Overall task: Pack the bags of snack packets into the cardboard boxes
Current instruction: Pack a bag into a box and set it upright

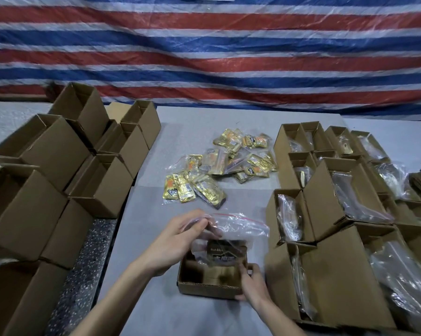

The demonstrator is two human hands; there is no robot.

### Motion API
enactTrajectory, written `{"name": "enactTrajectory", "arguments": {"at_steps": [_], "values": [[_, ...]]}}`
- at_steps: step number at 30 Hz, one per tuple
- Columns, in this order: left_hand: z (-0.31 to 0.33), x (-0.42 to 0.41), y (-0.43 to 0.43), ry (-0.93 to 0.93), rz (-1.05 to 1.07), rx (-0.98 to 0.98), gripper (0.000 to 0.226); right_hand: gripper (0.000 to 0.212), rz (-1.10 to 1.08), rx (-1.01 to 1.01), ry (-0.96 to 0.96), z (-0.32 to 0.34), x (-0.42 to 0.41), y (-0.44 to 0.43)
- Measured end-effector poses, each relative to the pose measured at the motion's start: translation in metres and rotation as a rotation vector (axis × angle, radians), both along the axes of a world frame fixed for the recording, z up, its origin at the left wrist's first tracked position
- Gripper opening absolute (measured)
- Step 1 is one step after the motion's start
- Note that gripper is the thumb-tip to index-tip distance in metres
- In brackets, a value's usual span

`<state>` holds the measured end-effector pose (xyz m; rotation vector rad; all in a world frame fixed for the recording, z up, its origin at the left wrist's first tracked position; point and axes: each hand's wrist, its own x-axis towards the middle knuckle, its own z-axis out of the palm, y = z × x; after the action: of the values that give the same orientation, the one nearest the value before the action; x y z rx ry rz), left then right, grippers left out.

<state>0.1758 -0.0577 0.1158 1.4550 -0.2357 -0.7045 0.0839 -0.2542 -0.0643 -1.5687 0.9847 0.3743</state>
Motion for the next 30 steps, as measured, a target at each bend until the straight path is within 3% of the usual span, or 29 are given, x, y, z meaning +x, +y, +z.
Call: {"name": "enactTrajectory", "arguments": {"at_steps": [8, 15, 23, 30], "values": [[-0.035, -0.015, -0.017, -0.158, -0.084, 0.191, 0.023, 0.018, -0.015, 0.01, -0.004, -0.003, 0.001, -0.001], [-0.068, -0.022, -0.023, -0.128, -0.179, 0.301, 0.023, 0.028, 0.037, -0.034, -0.007, -0.007, -0.006, -0.004], [-0.101, -0.023, -0.026, -0.364, -0.239, 0.657, 0.026, 0.027, 0.046, 0.006, -0.08, -0.009, -0.006, -0.006], [-0.107, -0.007, -0.022, -0.384, -0.147, 0.916, 0.027, 0.016, 0.047, -0.037, -0.025, -0.02, -0.004, -0.009]]}}
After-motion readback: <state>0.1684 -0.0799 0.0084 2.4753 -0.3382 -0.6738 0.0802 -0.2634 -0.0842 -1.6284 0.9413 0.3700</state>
